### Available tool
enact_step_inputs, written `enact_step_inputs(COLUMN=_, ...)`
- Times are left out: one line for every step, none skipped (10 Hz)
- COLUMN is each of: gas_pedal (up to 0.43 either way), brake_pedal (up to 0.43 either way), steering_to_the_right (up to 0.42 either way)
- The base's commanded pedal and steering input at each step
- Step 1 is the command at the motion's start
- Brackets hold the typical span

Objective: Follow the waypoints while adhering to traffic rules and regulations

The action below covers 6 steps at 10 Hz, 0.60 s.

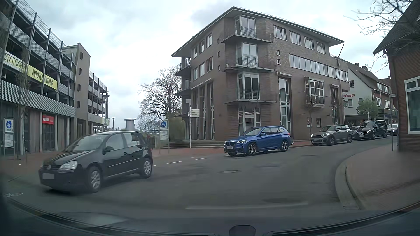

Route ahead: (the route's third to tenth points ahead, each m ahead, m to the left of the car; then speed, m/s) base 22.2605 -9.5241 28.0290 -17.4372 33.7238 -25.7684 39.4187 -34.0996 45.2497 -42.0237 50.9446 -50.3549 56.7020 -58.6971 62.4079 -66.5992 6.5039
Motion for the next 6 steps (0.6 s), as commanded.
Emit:
enact_step_inputs(gas_pedal=0.150, brake_pedal=0.000, steering_to_the_right=0.121)
enact_step_inputs(gas_pedal=0.157, brake_pedal=0.000, steering_to_the_right=0.142)
enact_step_inputs(gas_pedal=0.157, brake_pedal=0.000, steering_to_the_right=0.161)
enact_step_inputs(gas_pedal=0.157, brake_pedal=0.006, steering_to_the_right=0.185)
enact_step_inputs(gas_pedal=0.157, brake_pedal=0.000, steering_to_the_right=0.200)
enact_step_inputs(gas_pedal=0.169, brake_pedal=0.006, steering_to_the_right=0.200)
